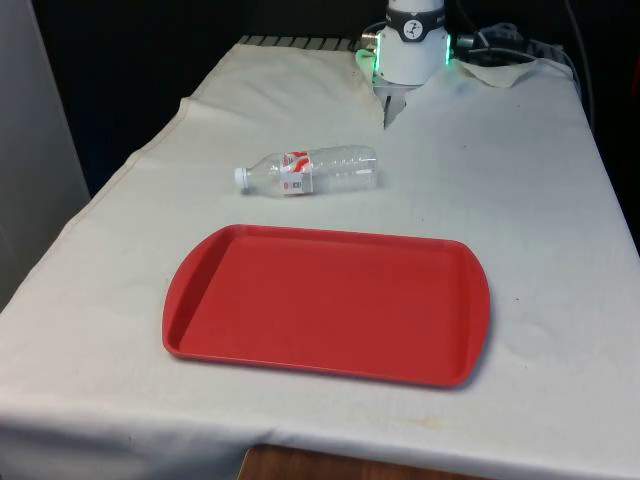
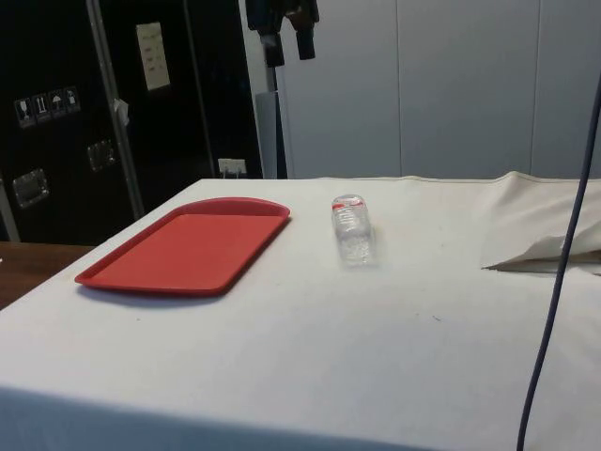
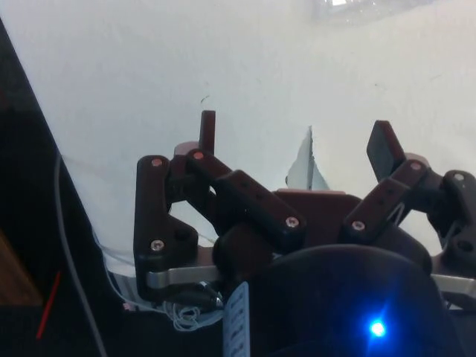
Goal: Place the bottle upright on the tray.
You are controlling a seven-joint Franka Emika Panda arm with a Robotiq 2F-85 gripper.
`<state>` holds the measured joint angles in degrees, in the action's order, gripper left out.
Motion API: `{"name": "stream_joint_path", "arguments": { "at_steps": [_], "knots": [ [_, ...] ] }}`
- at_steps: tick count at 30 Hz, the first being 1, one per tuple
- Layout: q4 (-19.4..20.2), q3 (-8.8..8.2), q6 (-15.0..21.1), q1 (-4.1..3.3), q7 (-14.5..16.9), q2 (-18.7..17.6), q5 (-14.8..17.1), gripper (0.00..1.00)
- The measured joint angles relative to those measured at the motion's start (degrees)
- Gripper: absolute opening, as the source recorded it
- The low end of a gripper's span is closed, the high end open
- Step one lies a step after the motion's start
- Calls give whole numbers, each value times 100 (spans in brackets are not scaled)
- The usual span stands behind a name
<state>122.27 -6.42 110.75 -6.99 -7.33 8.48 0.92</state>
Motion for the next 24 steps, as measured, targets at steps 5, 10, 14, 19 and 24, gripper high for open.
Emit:
{"name": "stream_joint_path", "arguments": {
  "at_steps": [5, 10, 14, 19, 24],
  "knots": [
    [115, -23, 34, 23, 0, 86, -34, 100],
    [138, -34, 46, 46, 0, 92, -46, 100],
    [178, -63, 69, 74, 0, 92, -57, 100],
    [206, -103, 80, 92, -6, 92, -74, 100],
    [235, -138, 103, 103, -6, 92, -97, 100]
  ]
}}
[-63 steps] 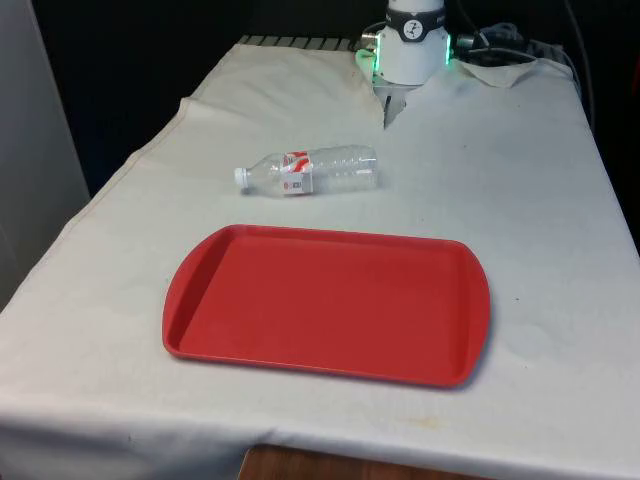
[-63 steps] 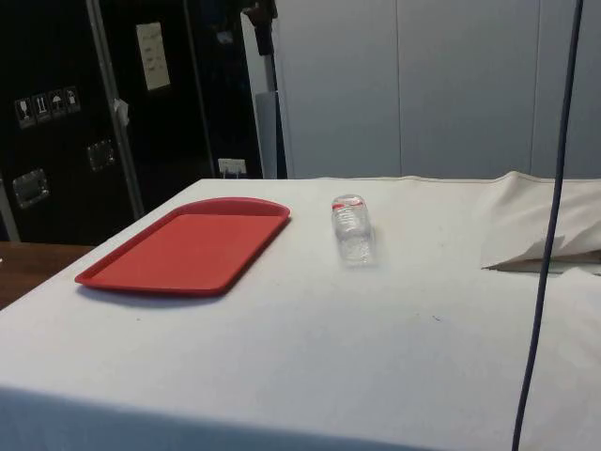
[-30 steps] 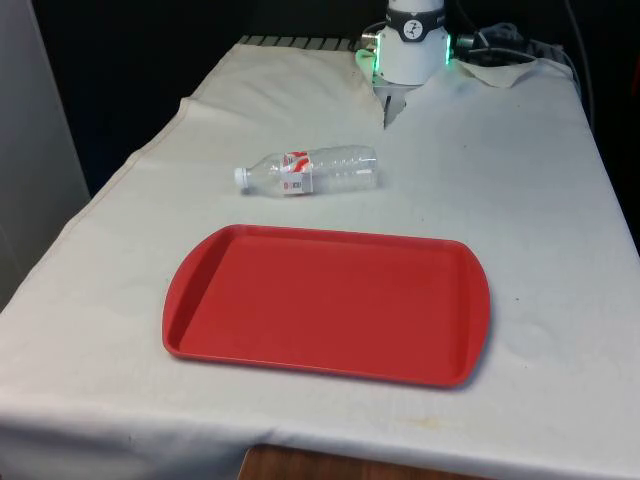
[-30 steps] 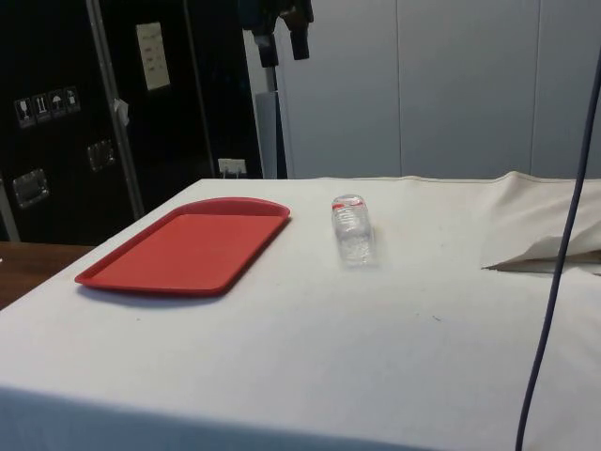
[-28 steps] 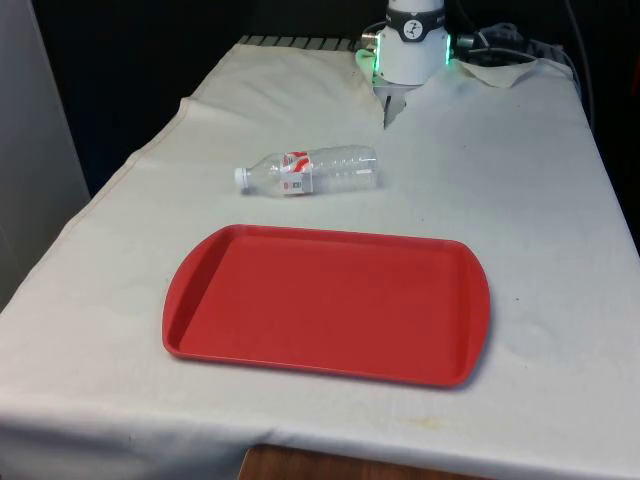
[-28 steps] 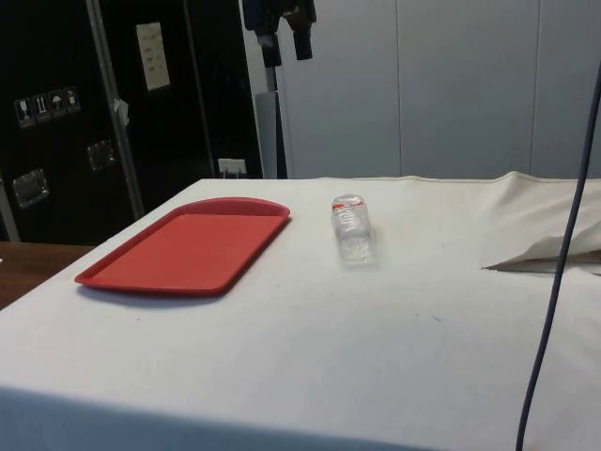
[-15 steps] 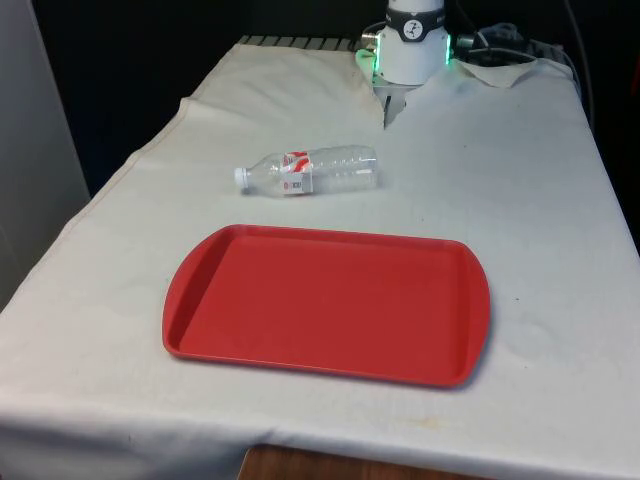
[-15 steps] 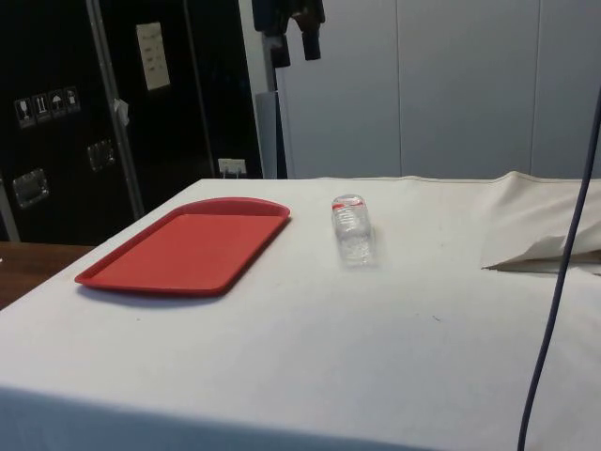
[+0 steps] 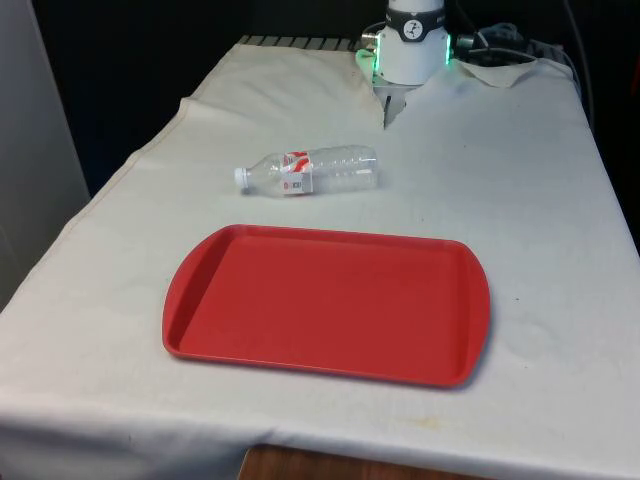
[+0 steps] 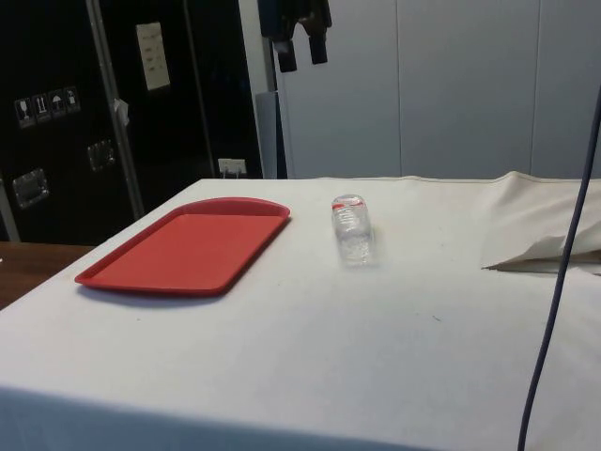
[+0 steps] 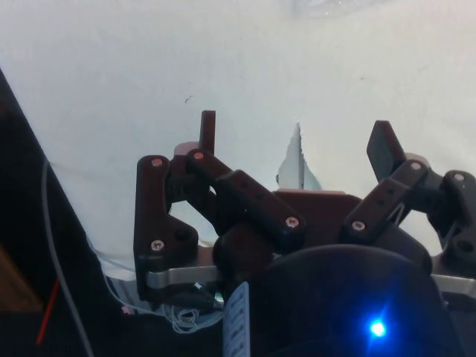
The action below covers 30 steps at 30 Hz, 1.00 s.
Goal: Place the bottle upright on the tray.
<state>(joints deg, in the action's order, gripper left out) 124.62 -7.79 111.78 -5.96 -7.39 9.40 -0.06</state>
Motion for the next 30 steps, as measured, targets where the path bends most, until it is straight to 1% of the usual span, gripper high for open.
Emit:
{"name": "stream_joint_path", "arguments": {
  "at_steps": [14, 17, 24, 30],
  "knots": [
    [52, -195, 86, 17, 0, -63, -46, 100],
    [57, -206, 86, 23, 0, -69, -52, 100],
    [63, -304, 126, 46, 0, -132, -63, 100],
    [86, -350, 138, 46, -6, -138, -80, 100]
  ]
}}
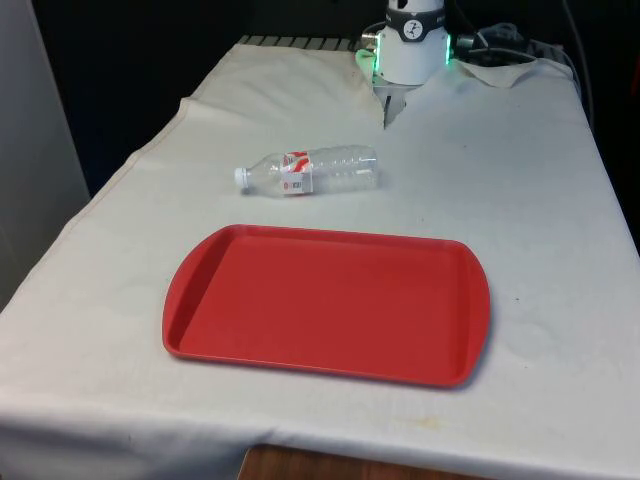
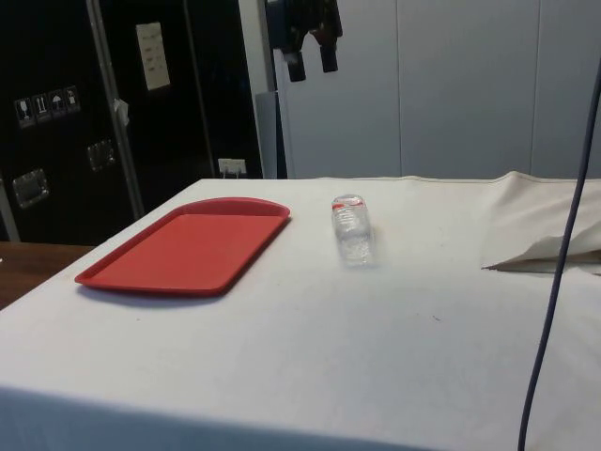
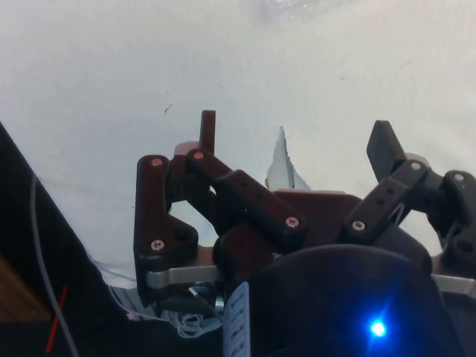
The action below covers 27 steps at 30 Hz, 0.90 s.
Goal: Place the bottle upright on the tray.
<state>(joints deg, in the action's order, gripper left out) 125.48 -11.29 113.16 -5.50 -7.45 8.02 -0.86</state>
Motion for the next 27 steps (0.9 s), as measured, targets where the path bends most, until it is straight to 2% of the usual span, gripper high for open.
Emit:
{"name": "stream_joint_path", "arguments": {
  "at_steps": [14, 27],
  "knots": [
    [6, 29, 23, 0, -34, 6, -17, 100],
    [304, 29, 584, 0, -172, 52, -155, 100]
  ]
}}
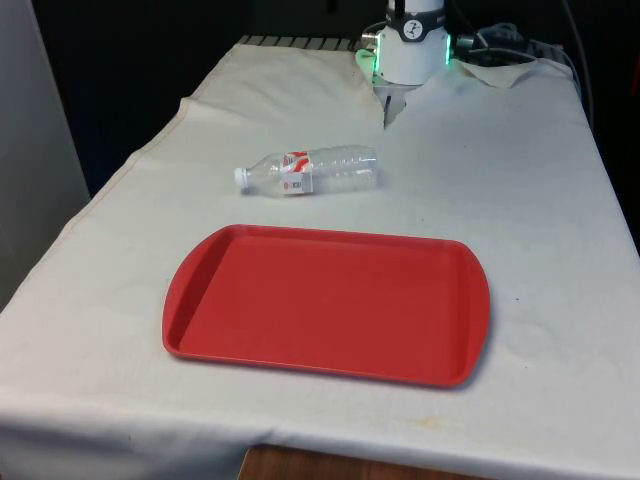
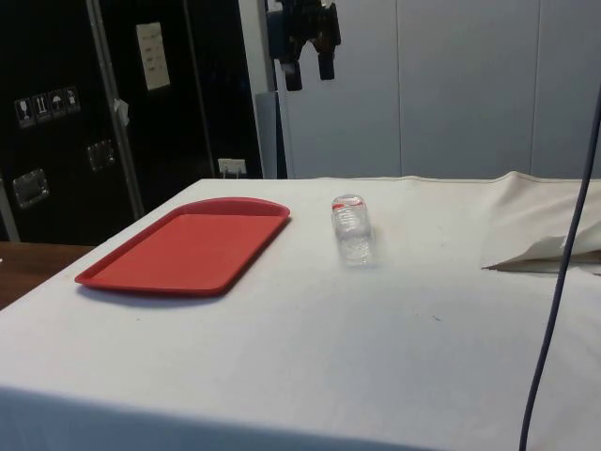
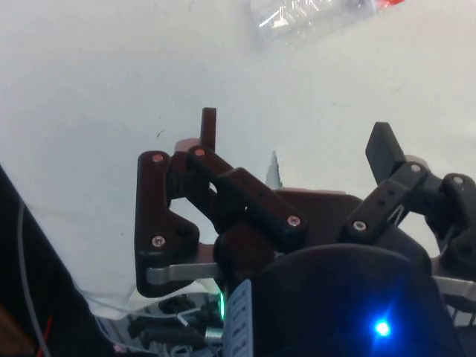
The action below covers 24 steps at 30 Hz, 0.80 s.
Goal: Place the bottle upright on the tray.
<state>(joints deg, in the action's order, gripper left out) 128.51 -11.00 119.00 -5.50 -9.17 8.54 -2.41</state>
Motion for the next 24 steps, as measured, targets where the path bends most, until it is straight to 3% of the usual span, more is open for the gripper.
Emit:
{"name": "stream_joint_path", "arguments": {
  "at_steps": [24],
  "knots": [
    [733, -74, 1255, 23, -212, -109, -218, 100]
  ]
}}
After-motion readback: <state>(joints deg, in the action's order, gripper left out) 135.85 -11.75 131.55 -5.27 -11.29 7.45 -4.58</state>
